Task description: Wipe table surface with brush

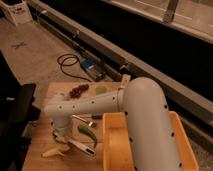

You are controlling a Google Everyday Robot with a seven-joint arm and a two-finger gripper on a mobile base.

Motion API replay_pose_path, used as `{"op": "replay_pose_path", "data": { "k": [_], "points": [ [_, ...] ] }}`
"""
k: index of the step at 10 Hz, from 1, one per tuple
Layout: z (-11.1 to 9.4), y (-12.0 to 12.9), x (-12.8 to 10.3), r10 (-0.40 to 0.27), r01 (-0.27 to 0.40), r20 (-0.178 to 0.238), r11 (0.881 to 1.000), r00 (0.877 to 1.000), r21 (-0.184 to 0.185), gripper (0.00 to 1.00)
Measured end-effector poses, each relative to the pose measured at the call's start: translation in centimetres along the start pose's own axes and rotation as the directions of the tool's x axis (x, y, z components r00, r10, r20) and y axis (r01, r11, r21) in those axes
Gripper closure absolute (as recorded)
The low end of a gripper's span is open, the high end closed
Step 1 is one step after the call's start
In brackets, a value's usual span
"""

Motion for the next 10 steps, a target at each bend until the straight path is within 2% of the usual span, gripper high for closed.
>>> {"op": "replay_pose_path", "data": {
  "k": [4,6,8,10],
  "points": [
    [-1.2,0.9,1.2,0.001,0.000,0.033,1.000,0.999,-0.030,1.00],
    [-1.6,0.7,2.8,-0.020,0.021,0.043,0.999,0.999,-0.040,1.00],
    [-1.6,0.5,3.8,-0.052,0.053,0.041,0.998,0.998,-0.024,1.00],
    [-1.4,-0.9,3.6,-0.087,0.087,0.038,0.996,0.995,0.002,1.00]
  ]
}}
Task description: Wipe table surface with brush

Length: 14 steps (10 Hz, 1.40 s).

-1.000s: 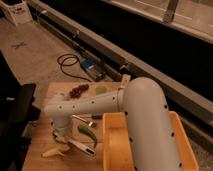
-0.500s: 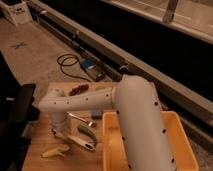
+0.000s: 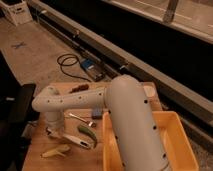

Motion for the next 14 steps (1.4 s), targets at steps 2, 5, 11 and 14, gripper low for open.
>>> {"op": "replay_pose_path", "data": {
  "k": [2,5,11,14],
  "points": [
    [0.3,-0.6,-1.4,0.001,-0.001,-0.001,1.000,1.000,0.026,1.00],
    [0.3,1.0,-4.2,0.063,-0.063,0.000,0.996,0.998,0.057,1.00],
    [-1.0,5.7,-2.0,0.132,-0.132,0.010,0.991,0.991,0.024,1.00],
    [-0.3,3.1,1.2,0.055,-0.056,0.024,0.998,0.998,0.028,1.00]
  ]
}}
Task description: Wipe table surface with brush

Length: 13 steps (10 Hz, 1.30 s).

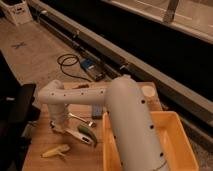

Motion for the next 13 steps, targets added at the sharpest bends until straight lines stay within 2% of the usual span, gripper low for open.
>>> {"op": "replay_pose_path", "data": {
  "k": [2,3,5,8,9,12,13],
  "points": [
    [1.0,-2.1,-0.1,-0.045,0.045,0.015,0.999,0.999,0.018,1.00],
    [1.7,-3.3,-0.9,-0.058,0.057,0.027,0.998,0.998,0.027,1.00],
    [2.2,-3.4,-2.7,-0.044,0.042,0.035,0.999,0.998,0.034,1.00],
    [2.4,-1.9,-6.2,0.029,-0.031,0.055,0.999,0.998,0.032,1.00],
    [2.2,-1.1,-6.4,0.057,-0.059,0.059,0.998,0.997,0.027,1.00],
    [1.2,2.0,-5.3,0.108,-0.108,0.060,0.994,0.992,0.000,1.00],
    [0.5,3.4,-3.8,0.116,-0.115,0.055,0.993,0.992,-0.015,1.00]
  ]
}}
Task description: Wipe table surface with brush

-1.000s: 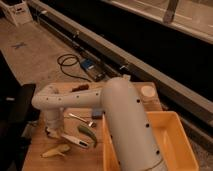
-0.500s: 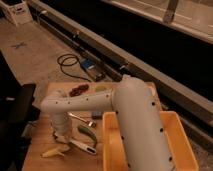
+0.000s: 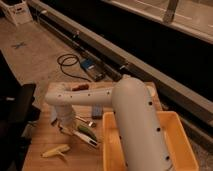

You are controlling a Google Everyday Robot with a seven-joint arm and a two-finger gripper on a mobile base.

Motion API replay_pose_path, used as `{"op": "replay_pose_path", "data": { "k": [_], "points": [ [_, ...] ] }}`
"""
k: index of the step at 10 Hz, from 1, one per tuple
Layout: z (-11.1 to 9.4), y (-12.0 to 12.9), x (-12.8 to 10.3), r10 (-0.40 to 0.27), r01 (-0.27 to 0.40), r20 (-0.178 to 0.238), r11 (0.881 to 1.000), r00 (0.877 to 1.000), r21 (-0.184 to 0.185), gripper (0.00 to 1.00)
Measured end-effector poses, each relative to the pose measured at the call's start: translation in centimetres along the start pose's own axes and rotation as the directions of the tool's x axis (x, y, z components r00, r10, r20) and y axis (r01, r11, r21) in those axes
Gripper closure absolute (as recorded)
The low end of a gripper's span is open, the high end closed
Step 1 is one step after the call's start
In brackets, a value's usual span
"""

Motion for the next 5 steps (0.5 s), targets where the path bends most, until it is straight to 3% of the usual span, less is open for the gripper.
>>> {"op": "replay_pose_path", "data": {
  "k": [2,5],
  "points": [
    [-0.6,-0.1,2.5,-0.020,0.020,-0.006,1.000,1.000,-0.008,1.00],
    [-0.9,-3.5,5.0,-0.117,0.117,-0.012,0.993,0.993,-0.020,1.00]
  ]
}}
